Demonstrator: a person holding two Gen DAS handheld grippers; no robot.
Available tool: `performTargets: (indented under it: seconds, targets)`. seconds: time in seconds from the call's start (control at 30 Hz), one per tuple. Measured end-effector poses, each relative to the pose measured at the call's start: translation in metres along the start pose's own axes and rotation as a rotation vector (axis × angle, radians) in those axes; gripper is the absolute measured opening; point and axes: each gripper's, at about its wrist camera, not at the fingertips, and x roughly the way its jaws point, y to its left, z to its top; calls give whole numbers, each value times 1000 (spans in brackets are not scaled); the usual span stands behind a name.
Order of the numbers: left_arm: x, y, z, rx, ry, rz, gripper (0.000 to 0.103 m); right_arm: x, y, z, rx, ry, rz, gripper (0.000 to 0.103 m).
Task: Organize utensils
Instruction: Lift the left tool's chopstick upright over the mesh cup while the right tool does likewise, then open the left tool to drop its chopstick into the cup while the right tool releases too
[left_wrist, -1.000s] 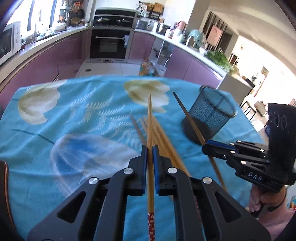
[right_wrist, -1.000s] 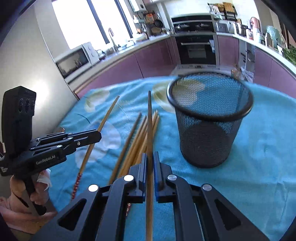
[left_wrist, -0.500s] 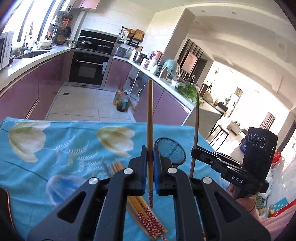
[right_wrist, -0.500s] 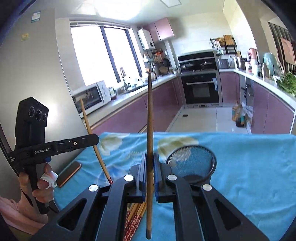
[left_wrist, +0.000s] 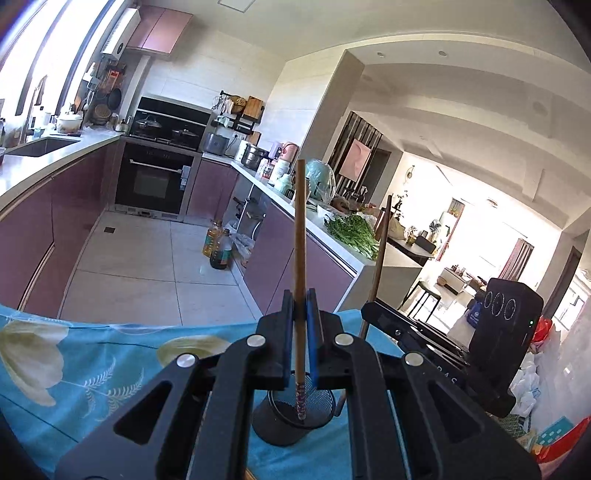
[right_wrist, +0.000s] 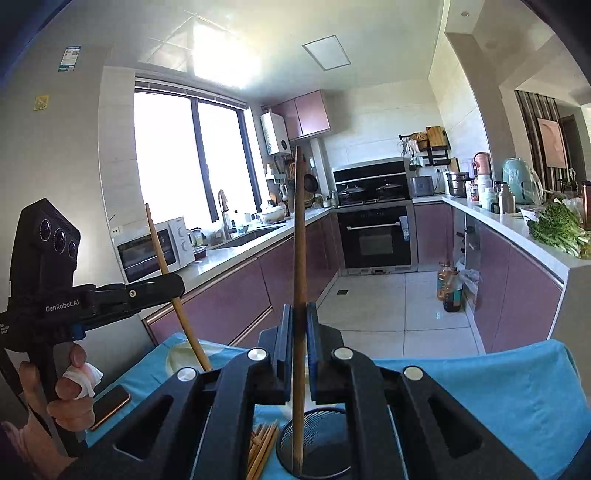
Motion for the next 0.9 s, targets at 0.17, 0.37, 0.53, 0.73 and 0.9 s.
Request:
performTargets:
  seconds: [0.17, 0.37, 0.53, 0.73, 0.9]
  targets:
    - [45, -10, -17, 56, 74, 45, 7, 25, -10, -16, -5, 52, -50, 6]
    - [94, -6, -64, 92, 204, 84, 7, 56, -13, -59, 7, 201, -63, 6]
    - [116, 5, -85, 117, 269, 115, 8, 68, -19, -79, 29, 297, -67, 6]
    - [133, 7, -79, 140, 311, 112, 12, 78, -22, -80, 56, 346, -76, 7]
    - [143, 7, -74, 150, 311, 121, 25, 80, -24, -79, 74, 349, -97, 23]
